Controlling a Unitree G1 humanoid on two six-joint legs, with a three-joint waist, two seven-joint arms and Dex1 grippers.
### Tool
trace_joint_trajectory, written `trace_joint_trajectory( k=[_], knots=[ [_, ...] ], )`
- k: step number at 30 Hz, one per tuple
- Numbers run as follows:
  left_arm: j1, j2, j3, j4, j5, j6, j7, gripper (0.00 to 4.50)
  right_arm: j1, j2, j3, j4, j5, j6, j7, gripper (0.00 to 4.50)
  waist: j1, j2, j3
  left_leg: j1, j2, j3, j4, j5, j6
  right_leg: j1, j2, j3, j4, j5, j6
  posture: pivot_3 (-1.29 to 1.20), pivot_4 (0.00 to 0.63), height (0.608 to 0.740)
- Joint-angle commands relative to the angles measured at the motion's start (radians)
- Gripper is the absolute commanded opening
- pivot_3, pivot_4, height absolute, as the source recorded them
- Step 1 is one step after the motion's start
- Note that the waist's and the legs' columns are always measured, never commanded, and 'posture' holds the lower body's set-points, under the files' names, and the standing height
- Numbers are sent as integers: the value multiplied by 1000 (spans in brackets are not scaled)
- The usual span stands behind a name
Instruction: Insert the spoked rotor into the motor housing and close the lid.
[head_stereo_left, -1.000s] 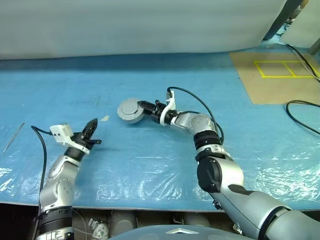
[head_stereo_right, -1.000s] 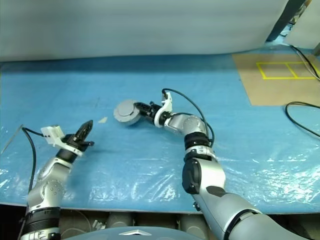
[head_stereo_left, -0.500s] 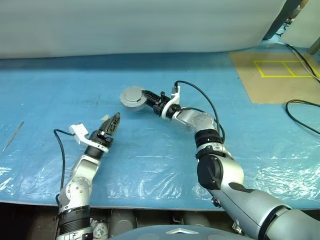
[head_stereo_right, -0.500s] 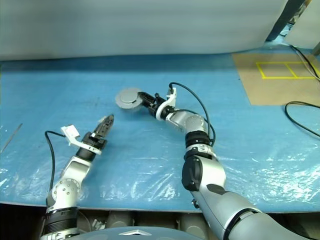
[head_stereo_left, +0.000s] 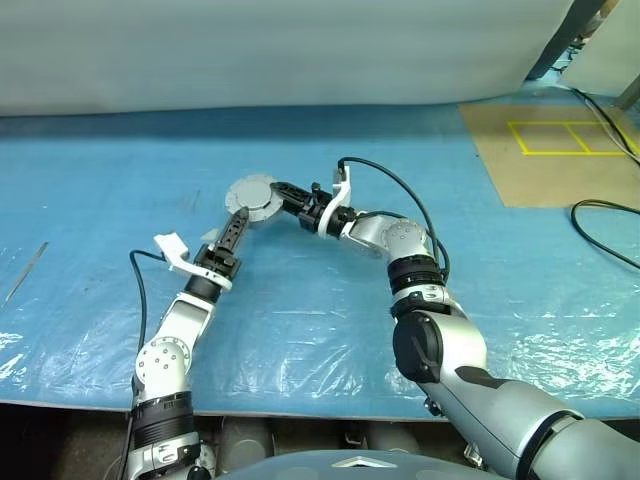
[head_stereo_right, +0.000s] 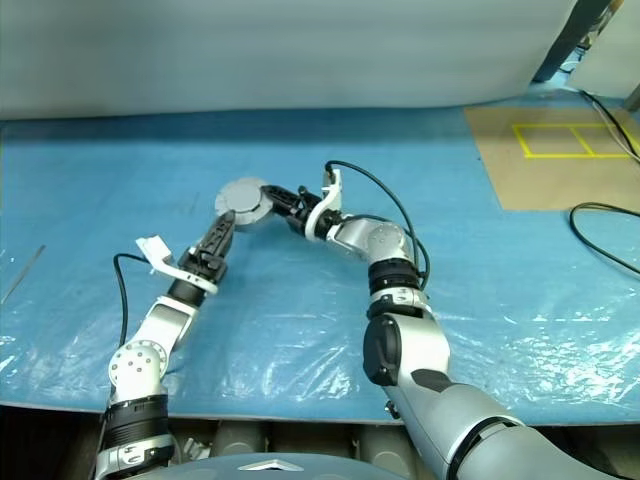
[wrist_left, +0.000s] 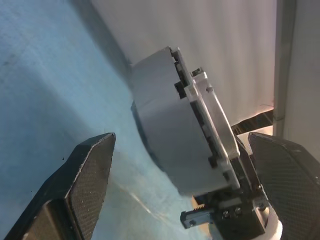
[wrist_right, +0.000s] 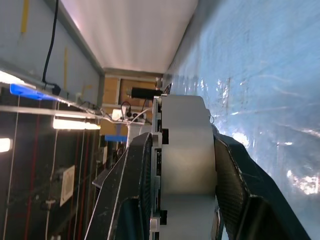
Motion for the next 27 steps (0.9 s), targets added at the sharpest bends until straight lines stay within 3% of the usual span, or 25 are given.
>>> trace_joint_trajectory(
  k=[1, 4, 10, 22, 27],
  knots=[
    [-20, -13, 1, -9, -22, -4, 1, 4476, 10, 78, 20, -66, 52, 18, 42, 1340, 0, 0, 0, 0, 0, 0, 0, 0, 0, 0, 0, 0, 0, 0, 0, 0, 150, 740],
    [-35, -27, -2, 1, -19, -11, 1, 4476, 22, 85, 51, -84, 45, 22, 50, 1340, 1, 0, 0, 0, 0, 0, 1, 0, 0, 0, 0, 0, 1, 0, 0, 0, 150, 740],
    [-59, -48, 35, 26, -30, -48, 16, 3069, 28, 85, 61, -90, 53, 14, 52, 1340, 2, 0, 0, 0, 0, -1, 3, 0, 0, 0, 0, 0, 2, 0, 0, 0, 150, 740],
    [-68, -46, 17, 32, -48, -21, 22, 3018, 27, 89, 86, -97, 52, 10, 58, 1340, 2, 0, 0, 0, 0, -1, 5, 0, 0, 0, 0, 0, 3, 0, 0, 0, 150, 740],
    [-73, -56, 16, 42, -80, -6, 22, 3018, 29, 88, 103, -120, 46, -9, 62, 2945, 1, -1, 0, 0, 0, -1, 5, 0, 0, 0, 0, 0, 3, 0, 0, 0, 150, 740]
  ],
)
